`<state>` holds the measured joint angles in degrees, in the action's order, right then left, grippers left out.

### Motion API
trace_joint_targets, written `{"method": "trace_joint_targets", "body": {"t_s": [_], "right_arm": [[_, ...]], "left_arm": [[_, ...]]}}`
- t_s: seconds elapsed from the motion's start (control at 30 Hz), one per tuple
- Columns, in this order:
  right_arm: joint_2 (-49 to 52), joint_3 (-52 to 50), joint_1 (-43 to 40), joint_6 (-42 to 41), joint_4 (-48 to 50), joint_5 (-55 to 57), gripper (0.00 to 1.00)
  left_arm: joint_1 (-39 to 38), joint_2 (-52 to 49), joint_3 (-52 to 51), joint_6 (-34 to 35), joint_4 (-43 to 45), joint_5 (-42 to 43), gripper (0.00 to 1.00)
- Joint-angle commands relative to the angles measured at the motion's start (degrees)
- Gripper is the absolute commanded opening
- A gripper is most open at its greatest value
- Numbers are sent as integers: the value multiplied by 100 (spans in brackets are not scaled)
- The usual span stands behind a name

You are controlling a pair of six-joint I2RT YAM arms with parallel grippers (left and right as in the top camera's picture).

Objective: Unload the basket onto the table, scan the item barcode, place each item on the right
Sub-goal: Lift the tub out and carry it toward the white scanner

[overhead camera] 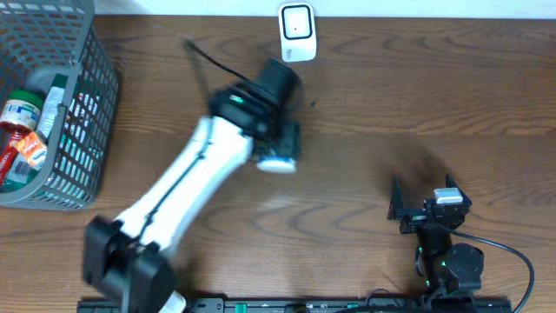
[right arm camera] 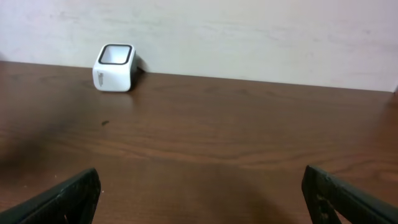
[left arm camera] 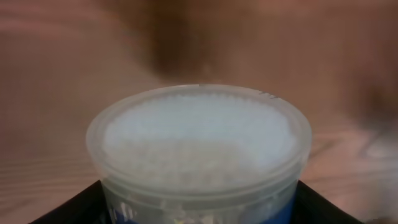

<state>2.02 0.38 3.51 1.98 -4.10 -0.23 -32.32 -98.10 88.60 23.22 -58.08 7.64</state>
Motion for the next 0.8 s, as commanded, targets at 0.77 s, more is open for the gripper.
{"method": "trace_joint_targets", "body": {"t_s": [0.77], "right_arm": [[-17,-4,-46,44,-35,-7,99]], "left_arm": [[-1279,-1419,-575,190,1193,48,84]]}}
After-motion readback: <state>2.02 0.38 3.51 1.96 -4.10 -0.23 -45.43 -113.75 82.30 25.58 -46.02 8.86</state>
